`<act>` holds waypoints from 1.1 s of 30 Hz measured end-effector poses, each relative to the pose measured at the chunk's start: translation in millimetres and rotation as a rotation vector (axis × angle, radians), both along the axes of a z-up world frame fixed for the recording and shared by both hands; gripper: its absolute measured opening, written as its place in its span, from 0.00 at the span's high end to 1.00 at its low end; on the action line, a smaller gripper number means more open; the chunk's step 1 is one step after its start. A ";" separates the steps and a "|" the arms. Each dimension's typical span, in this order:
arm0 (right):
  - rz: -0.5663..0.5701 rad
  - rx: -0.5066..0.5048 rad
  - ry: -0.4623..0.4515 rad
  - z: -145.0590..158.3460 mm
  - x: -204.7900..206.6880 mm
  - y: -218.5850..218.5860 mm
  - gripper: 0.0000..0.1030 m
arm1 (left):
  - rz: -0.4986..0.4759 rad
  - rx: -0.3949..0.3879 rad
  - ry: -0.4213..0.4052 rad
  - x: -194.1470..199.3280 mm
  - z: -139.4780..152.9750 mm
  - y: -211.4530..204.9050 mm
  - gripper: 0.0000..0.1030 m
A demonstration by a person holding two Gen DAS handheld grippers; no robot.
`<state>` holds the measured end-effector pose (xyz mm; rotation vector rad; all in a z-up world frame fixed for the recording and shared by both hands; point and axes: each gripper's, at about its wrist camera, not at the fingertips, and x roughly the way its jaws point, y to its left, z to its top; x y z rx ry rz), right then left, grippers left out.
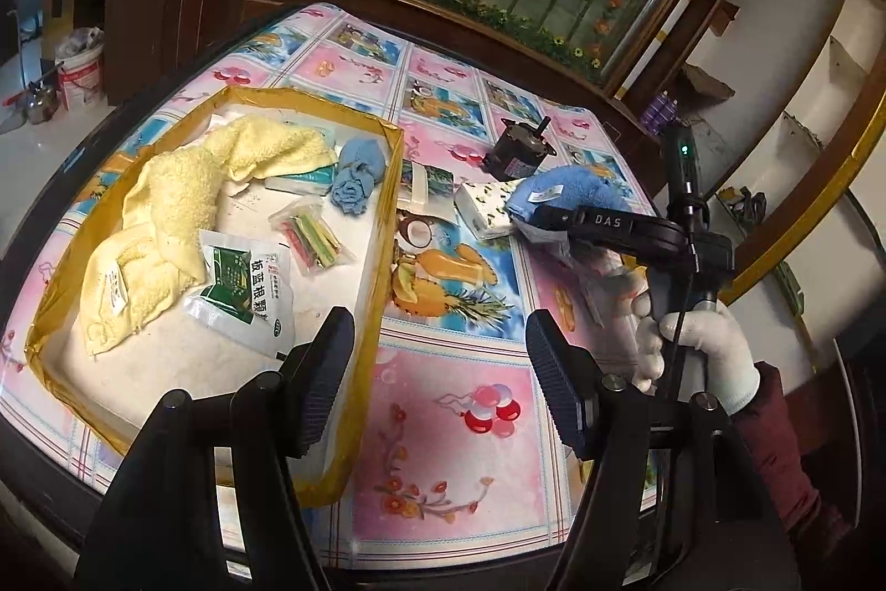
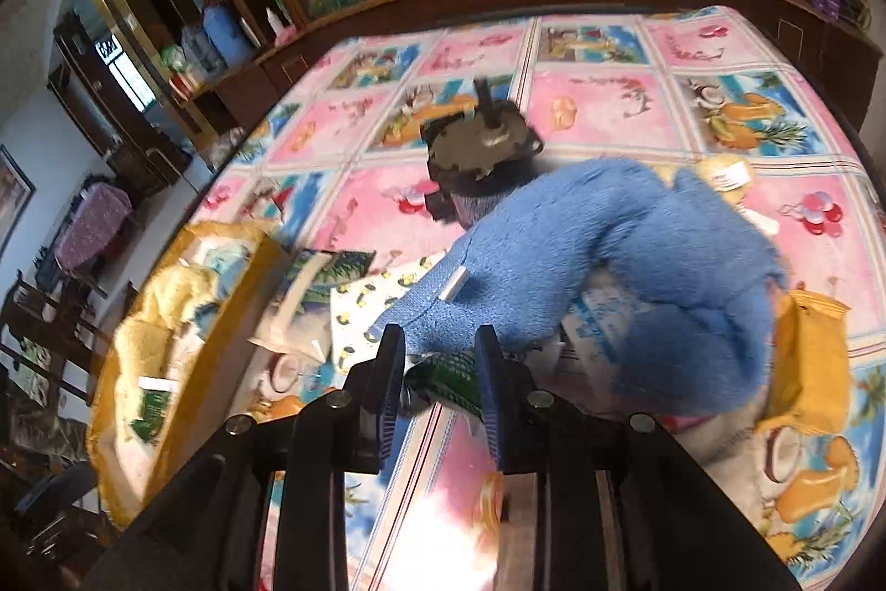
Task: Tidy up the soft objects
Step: 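Move both open tools from the box back to the pile, then grasp another green-white sachet with the left tool while the right tool reaches toward a white packet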
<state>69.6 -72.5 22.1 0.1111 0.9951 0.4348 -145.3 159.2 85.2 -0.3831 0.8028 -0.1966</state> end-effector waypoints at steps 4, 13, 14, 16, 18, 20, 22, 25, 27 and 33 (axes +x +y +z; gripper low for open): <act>0.086 0.089 0.077 -4.1 -21.1 -10.2 0.75 | -0.003 -0.003 -0.001 -1.2 -1.9 3.7 0.37; -0.185 0.051 -0.141 44.0 -30.0 -113.0 0.54 | -0.049 -0.014 0.015 3.4 -12.5 -9.6 0.37; -0.192 0.050 -0.140 43.1 -26.5 -115.2 0.54 | -0.055 -0.012 0.017 3.9 -13.0 -11.9 0.37; -0.180 0.039 -0.136 38.6 -18.2 -113.2 0.54 | -0.064 -0.001 0.019 4.3 -12.6 -17.1 0.37; -0.168 0.008 -0.141 33.7 -8.6 -104.5 0.54 | -0.072 0.014 0.018 3.7 -10.8 -21.7 0.37; -0.181 -0.023 -0.149 28.6 0.9 -98.8 0.54 | -0.079 0.031 0.017 3.4 -8.5 -26.3 0.37; -0.187 -0.037 -0.136 19.6 9.1 -93.3 0.54 | -0.088 0.047 0.016 4.9 -6.4 -31.6 0.37; -0.161 -0.032 -0.079 7.9 11.0 -92.9 0.54 | -0.115 0.086 0.015 11.0 -3.0 -46.7 0.37; -0.170 -0.008 -0.098 9.5 0.9 -101.1 0.54 | -0.149 0.116 0.012 20.2 -2.1 -61.8 0.37; -0.166 0.209 -0.014 5.4 -33.2 -142.9 0.53 | -0.249 0.185 0.034 79.1 -22.1 -116.4 0.37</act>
